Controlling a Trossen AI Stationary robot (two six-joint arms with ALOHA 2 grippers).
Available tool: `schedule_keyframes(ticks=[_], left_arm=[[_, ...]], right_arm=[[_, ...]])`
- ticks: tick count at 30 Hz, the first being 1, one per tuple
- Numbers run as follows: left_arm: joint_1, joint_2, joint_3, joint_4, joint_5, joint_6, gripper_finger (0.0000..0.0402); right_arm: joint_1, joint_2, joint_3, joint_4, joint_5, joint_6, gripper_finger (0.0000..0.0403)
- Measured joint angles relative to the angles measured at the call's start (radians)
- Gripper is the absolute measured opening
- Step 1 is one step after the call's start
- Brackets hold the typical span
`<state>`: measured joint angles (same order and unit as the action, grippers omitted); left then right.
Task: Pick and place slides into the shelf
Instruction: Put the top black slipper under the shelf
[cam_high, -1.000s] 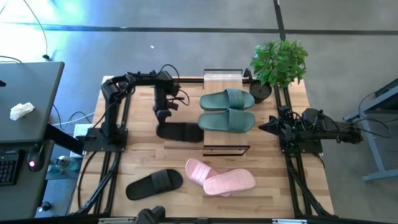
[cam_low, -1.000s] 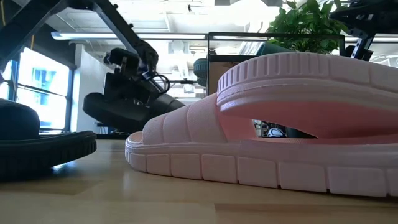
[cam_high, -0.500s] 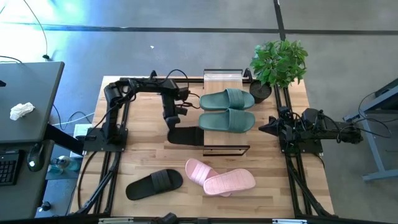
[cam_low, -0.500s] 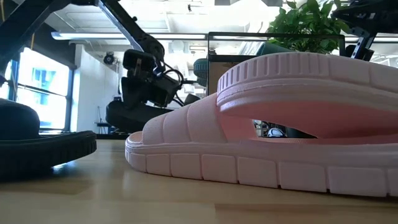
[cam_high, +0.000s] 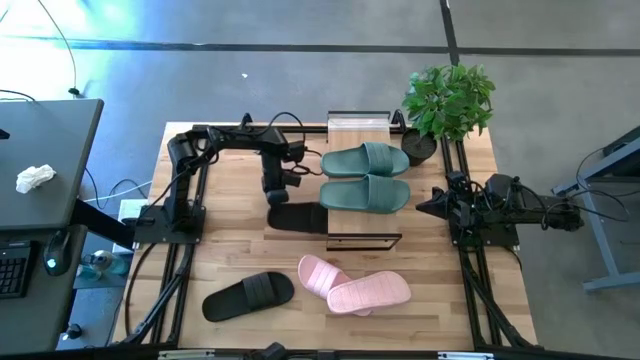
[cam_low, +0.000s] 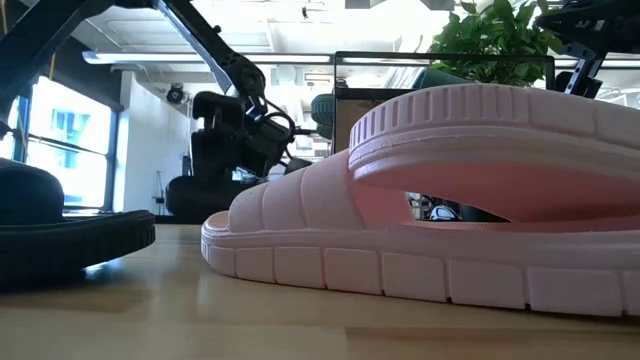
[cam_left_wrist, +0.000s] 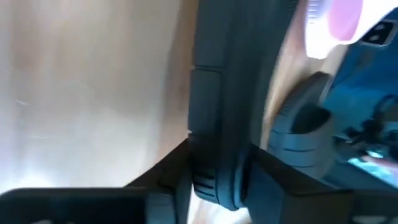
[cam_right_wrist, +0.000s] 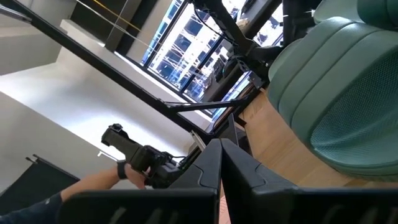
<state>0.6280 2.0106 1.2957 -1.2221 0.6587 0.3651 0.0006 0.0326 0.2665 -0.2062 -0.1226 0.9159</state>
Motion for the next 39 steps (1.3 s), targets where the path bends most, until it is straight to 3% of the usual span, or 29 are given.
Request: schedule_keyframes(ticks=[12,18,26,39], left_arm=[[0.000,0.000,0.000,0.094,-0.049,0.031,0.0227],[-0.003,0.000,0.000,0.174,-0.139,0.044,0.0249],[-0.049,0.000,0.000,0.271,-0.179,0.099,0.0199],[-0.069,-0.002,0.000,0.287,-0.245,0.169,0.0065]], right_arm=[[0.000,0.000,0.000,0.000,0.002,-0.024,0.0001],[0.000,0.000,0.000,0.000,0.002,-0.026,0.0001],[0.000,0.000,0.000,-0.002,0.001,-0.026,0.0001],[0.000,0.000,0.000,-0.039,0.000,-0.026,0.0001]])
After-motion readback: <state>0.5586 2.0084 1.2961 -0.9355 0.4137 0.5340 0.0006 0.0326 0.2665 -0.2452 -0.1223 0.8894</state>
